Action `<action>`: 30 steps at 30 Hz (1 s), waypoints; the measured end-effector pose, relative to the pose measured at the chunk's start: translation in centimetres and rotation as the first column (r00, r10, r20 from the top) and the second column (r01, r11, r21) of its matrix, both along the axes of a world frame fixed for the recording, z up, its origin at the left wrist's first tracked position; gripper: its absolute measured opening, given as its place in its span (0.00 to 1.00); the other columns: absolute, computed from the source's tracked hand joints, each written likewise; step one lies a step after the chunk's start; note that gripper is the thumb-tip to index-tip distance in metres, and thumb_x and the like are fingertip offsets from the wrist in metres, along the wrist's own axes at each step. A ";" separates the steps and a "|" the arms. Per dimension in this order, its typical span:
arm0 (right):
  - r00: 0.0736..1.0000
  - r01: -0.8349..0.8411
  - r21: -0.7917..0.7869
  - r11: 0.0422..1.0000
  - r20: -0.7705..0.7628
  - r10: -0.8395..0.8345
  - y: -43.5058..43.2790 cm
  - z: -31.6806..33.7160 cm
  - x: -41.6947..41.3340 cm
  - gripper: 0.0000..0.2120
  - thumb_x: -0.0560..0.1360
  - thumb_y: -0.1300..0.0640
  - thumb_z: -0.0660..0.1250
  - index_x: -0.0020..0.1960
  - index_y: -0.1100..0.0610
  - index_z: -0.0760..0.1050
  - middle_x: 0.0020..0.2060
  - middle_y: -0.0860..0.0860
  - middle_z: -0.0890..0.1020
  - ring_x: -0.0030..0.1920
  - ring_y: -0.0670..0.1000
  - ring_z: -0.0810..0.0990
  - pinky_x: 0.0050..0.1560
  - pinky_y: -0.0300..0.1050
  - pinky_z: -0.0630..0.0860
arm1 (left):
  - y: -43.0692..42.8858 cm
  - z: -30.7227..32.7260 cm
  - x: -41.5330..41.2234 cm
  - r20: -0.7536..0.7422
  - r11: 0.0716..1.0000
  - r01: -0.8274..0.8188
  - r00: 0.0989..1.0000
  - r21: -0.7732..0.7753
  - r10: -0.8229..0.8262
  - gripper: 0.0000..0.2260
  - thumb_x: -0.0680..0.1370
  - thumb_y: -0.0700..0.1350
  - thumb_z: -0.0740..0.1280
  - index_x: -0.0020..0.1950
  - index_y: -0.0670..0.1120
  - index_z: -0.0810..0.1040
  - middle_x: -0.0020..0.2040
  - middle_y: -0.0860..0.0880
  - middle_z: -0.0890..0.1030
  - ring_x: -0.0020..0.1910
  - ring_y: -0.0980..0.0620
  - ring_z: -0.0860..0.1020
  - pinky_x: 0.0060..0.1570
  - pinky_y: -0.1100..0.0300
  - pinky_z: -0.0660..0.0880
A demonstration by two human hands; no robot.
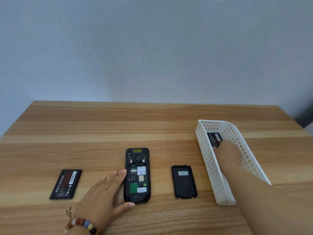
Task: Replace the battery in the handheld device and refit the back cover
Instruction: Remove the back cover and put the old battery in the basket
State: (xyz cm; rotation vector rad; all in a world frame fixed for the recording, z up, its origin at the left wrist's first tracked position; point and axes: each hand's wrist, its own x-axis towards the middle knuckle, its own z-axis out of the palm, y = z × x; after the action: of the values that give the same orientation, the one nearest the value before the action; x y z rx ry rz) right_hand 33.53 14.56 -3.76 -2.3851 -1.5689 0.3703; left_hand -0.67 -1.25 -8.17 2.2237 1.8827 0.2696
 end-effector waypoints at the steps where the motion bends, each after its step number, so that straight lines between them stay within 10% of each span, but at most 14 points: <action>1: 1.000 -0.009 0.000 1.000 0.007 0.009 0.0 0.0 0.1 0.17 0.73 0.62 0.62 0.26 0.58 0.63 0.24 0.51 0.69 0.25 0.49 0.66 0.24 0.40 0.59 | 0.0 0.1 0.0 0.000 1.000 0.002 1.000 0.002 -0.002 0.39 0.69 0.74 0.46 0.68 0.49 0.65 0.61 0.52 0.77 0.59 0.54 0.75 0.63 0.71 0.48; 24: 0.996 -0.092 -0.025 0.995 0.017 0.092 0.1 1.9 0.9 0.09 0.76 0.56 0.64 0.41 0.62 0.75 0.28 0.51 0.74 0.29 0.49 0.70 0.27 0.41 0.63 | -0.1 1.3 0.3 0.025 0.988 0.007 1.000 -0.154 -0.003 0.38 0.69 0.74 0.44 0.67 0.49 0.66 0.62 0.54 0.77 0.60 0.55 0.74 0.64 0.69 0.46; 27: 0.994 -0.105 0.041 0.994 -0.025 0.106 -0.6 4.3 -0.1 0.10 0.77 0.55 0.64 0.51 0.62 0.77 0.40 0.57 0.82 0.36 0.52 0.75 0.38 0.45 0.69 | -0.2 1.8 0.4 0.045 0.986 -0.011 0.999 -0.167 0.019 0.40 0.68 0.75 0.44 0.69 0.50 0.64 0.64 0.54 0.74 0.63 0.57 0.70 0.65 0.70 0.43; 30: 0.990 -0.102 0.222 0.970 -0.070 0.120 -1.4 7.2 -1.4 0.20 0.77 0.54 0.63 0.66 0.62 0.71 0.61 0.59 0.78 0.58 0.58 0.77 0.59 0.49 0.70 | -0.2 1.9 0.3 0.138 0.998 -0.027 0.990 -0.051 0.034 0.46 0.59 0.79 0.36 0.72 0.56 0.45 0.70 0.60 0.51 0.68 0.64 0.47 0.64 0.72 0.36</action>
State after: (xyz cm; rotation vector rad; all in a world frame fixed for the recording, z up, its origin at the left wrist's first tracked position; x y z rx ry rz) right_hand 32.10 13.15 3.47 -2.0977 -1.6191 0.2971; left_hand -0.38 -1.45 -6.28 2.0881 1.8318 0.3696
